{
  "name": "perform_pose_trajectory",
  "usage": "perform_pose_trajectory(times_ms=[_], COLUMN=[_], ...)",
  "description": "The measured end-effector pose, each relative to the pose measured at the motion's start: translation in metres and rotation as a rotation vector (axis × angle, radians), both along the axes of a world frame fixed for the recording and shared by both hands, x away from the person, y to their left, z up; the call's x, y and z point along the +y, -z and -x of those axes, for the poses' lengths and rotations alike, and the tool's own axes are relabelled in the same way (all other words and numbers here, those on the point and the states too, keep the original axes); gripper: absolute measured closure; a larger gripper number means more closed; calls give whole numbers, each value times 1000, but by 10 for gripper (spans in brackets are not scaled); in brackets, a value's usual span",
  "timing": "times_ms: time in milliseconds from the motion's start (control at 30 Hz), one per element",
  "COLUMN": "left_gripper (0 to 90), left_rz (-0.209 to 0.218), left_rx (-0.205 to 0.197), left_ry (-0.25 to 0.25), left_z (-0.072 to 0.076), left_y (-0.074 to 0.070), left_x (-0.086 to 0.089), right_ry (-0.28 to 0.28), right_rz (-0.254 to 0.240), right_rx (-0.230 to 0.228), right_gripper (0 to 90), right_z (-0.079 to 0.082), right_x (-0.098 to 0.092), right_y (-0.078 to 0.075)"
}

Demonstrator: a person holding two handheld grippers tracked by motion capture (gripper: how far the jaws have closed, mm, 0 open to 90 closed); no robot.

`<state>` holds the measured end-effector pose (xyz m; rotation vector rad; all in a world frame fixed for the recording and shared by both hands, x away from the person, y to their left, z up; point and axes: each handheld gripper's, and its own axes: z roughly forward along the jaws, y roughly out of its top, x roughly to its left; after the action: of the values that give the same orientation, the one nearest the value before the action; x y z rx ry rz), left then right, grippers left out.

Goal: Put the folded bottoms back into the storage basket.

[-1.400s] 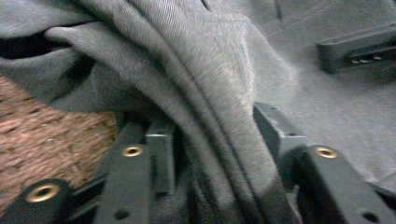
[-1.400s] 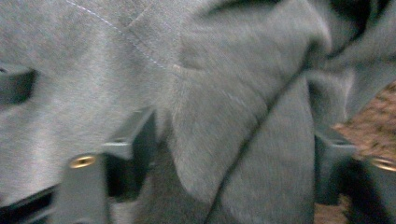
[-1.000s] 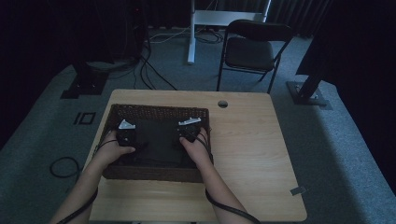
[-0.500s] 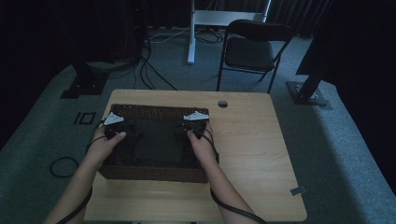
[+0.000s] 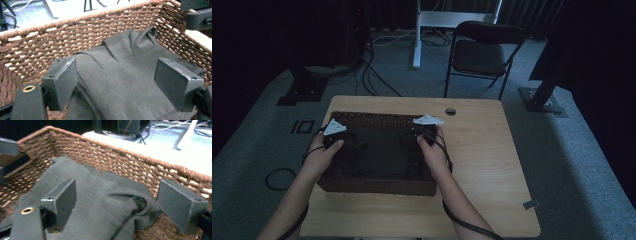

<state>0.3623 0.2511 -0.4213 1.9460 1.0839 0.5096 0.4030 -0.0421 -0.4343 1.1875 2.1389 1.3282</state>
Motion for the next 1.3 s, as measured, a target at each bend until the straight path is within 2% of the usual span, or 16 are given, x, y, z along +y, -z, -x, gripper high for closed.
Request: perform_pose_trajectory(times_ms=[67,133,200,367,467,633,767,800,900,1100,1233,1300], left_gripper=[194,189,186,186,186,186,186,186,186,185,185,185], left_rz=[0,24,23,33,42,58,41,43,59,51,43,61], left_rx=[-11,-15,-29,-55,-78,-109,-129,-131,-131,-151,-137,-142], left_ry=[11,22,34,49,38,9,14,13,23,34,24,34], left_z=[3,6,10,18,24,33,40,41,48,62,72,77], left_y=[-5,-10,-15,-27,-33,-41,-44,-44,-44,-45,-46,-47], left_x=[-2,-4,-6,-7,-7,-4,-4,-4,-4,-2,1,1], right_ry=[-22,-28,-39,-26,-19,0,16,20,28,38,52,54], right_rz=[-3,-20,-11,-15,-13,-13,-12,8,0,24,9,8], right_rx=[-3,-9,-14,-55,-73,-95,-105,-113,-121,-148,-155,-156], right_gripper=[163,163,163,163,163,163,163,163,163,162,162,163], right_z=[2,5,9,14,18,21,24,27,29,40,47,50], right_x=[-1,-2,-5,-18,-31,-47,-57,-67,-73,-90,-102,-107], right_y=[-7,-14,-21,-35,-43,-47,-49,-49,-49,-47,-45,-44])
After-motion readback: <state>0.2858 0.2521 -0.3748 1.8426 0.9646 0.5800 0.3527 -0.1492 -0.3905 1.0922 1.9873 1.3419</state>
